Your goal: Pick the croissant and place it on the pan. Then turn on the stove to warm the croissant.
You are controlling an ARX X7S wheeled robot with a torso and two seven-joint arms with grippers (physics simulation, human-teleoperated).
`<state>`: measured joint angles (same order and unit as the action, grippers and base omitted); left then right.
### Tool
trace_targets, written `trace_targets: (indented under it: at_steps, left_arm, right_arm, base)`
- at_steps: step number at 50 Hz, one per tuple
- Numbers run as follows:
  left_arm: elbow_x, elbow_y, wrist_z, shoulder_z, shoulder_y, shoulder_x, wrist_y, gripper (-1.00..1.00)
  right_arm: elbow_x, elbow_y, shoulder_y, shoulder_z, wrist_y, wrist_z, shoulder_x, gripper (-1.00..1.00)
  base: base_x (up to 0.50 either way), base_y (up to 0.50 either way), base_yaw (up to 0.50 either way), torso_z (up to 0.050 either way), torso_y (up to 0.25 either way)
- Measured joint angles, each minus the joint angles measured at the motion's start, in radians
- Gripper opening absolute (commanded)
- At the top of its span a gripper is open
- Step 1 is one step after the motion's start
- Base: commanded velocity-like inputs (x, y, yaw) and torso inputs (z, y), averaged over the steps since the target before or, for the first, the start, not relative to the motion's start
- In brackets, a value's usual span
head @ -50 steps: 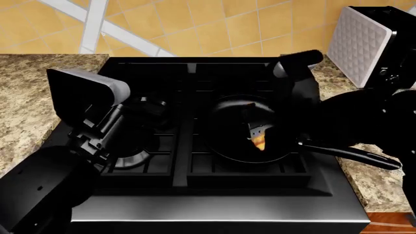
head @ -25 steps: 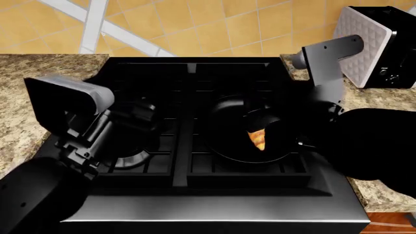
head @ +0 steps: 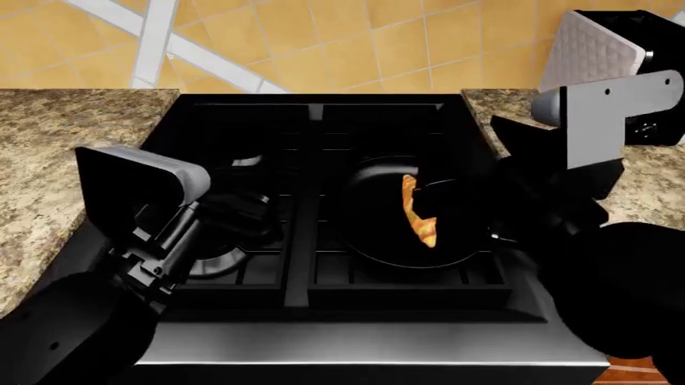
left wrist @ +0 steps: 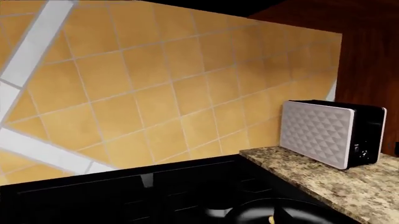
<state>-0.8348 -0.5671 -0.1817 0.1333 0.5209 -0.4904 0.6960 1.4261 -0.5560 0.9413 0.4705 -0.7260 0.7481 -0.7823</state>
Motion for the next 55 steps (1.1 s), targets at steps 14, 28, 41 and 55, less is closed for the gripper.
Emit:
trace_targets:
  at_steps: [14, 28, 41, 55]
  left_arm:
    - [0.006, 0.009, 0.003, 0.021, 0.023, 0.004, 0.003, 1.00]
    - [0.012, 0.022, 0.009, 0.033, 0.030, 0.008, -0.005, 1.00]
    - [0.013, 0.032, 0.011, 0.040, 0.032, 0.011, -0.011, 1.00]
    - [0.006, 0.030, 0.008, 0.044, 0.026, 0.011, -0.013, 1.00]
  right_arm:
    - [-0.001, -0.017, -0.042, -0.023, 0.030, 0.007, -0.027, 1.00]
    - [-0.003, -0.015, -0.061, -0.028, 0.046, -0.003, -0.029, 1.00]
    - [-0.006, -0.013, -0.075, -0.031, 0.060, -0.007, -0.027, 1.00]
    - [-0.008, -0.018, -0.082, -0.034, 0.068, -0.010, -0.027, 1.00]
  base:
    - [-0.03, 0.00, 0.00, 0.000, 0.000]
    - [-0.48, 0.00, 0.00, 0.000, 0.001]
    - [-0.50, 0.00, 0.00, 0.000, 0.000]
    - [-0.28, 0.00, 0.00, 0.000, 0.000]
